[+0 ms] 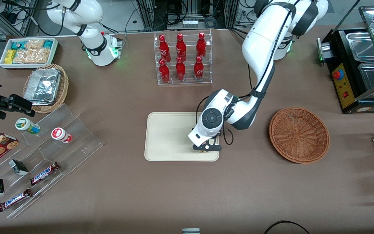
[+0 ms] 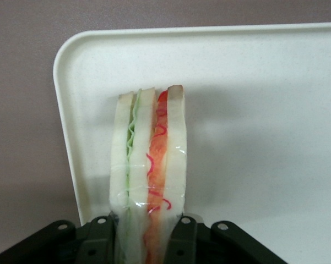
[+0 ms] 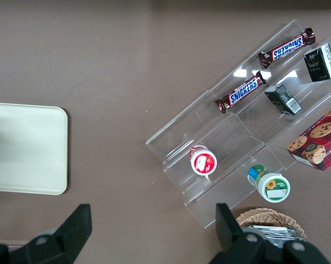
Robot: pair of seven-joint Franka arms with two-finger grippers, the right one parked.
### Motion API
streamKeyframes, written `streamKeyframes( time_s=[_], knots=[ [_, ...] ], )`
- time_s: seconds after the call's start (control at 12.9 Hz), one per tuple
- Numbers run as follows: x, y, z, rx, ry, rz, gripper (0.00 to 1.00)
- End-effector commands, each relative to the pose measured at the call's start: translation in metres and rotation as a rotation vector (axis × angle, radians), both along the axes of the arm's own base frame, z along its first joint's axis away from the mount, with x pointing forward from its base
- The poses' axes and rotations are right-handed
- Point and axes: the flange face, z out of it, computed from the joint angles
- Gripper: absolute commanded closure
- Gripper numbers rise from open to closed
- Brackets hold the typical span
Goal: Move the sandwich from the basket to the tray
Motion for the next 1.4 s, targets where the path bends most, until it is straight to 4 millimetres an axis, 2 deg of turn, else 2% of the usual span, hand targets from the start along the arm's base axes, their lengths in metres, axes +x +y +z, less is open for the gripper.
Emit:
streamKeyframes(
  time_s=[0.0,0.16,0.23,0.31,0.39,0.47,0.62,0.78,0.85,1.01,1.17,1.32],
  knots=[
    [0.003,-0.005,0.004,0.005,-0.013,-0.021,0.67],
    [0.003,-0.005,0.005,0.004,-0.017,-0.023,0.66],
    [0.003,-0.005,0.004,0.014,-0.024,-0.032,0.57],
    [0.004,-0.004,0.005,0.033,-0.040,-0.038,0.42],
    [0.004,-0.004,0.006,0.037,-0.044,-0.039,0.32],
    [0.004,-0.004,0.009,0.035,-0.045,-0.035,0.29],
    [0.004,-0.001,0.025,0.050,-0.036,0.001,0.25],
    [0.011,0.014,0.069,0.061,-0.034,0.036,0.16],
    [0.019,0.030,0.093,0.062,-0.038,0.065,0.13],
    [0.031,0.066,0.126,0.076,-0.010,0.108,0.11],
    [0.050,0.120,0.165,0.077,-0.001,0.178,0.02],
    [0.056,0.172,0.201,0.079,0.010,0.215,0.00]
  ],
)
